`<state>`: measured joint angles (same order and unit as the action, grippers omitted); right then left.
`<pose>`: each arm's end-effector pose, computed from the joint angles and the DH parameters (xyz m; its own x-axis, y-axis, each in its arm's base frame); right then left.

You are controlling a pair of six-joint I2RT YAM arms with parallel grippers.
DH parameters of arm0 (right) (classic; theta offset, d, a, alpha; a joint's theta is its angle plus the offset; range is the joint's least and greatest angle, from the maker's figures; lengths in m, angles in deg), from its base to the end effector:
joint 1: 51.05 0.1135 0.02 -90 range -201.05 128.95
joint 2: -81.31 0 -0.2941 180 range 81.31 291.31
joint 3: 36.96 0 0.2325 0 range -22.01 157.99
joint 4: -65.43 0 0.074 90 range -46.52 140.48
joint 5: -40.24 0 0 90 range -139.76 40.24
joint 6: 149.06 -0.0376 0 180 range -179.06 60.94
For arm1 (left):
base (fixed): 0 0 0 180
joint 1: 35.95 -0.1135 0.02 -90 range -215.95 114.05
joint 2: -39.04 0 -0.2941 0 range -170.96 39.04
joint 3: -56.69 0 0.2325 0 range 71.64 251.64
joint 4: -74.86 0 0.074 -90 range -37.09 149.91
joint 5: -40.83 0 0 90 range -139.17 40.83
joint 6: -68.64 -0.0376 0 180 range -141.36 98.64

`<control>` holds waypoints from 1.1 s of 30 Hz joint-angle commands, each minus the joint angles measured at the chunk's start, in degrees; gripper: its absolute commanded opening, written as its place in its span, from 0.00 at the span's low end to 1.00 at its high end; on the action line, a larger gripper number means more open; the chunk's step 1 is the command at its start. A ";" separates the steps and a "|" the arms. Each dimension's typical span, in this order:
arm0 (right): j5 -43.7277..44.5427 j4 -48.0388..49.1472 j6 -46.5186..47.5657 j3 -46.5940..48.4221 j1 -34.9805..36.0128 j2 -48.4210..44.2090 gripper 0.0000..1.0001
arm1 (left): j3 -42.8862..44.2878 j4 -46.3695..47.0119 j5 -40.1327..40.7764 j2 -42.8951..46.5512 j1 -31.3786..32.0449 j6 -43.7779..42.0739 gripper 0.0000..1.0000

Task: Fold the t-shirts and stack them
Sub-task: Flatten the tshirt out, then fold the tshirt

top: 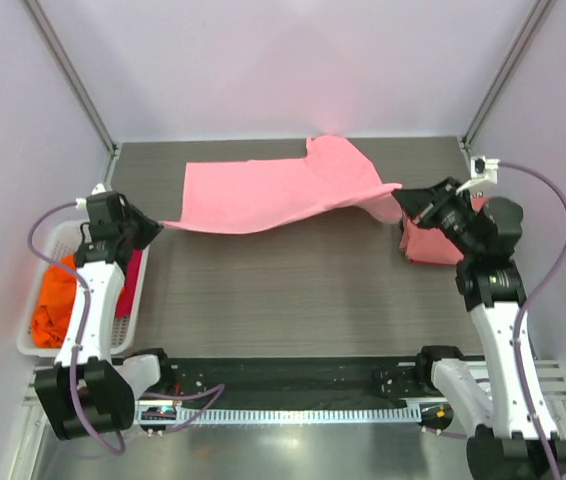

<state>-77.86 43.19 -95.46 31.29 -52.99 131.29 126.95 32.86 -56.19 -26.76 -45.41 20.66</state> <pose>0.1591 0.0123 0.4042 -0.3167 0.5345 -0.7836 -0.3129 0.7210 0.6182 0.2173 0.0315 0.3320 -0.4013 -0.7404 -0.5392 -0.4525 0.6721 -0.5861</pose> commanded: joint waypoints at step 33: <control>4.28 -16.97 9.77 -12.69 0.00 -7.44 0.01 | -20.94 -8.46 6.32 18.87 -0.21 9.75 0.00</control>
<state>-74.39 23.67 -87.48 15.75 -52.99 122.83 105.44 23.77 -51.17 -7.13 -45.41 29.69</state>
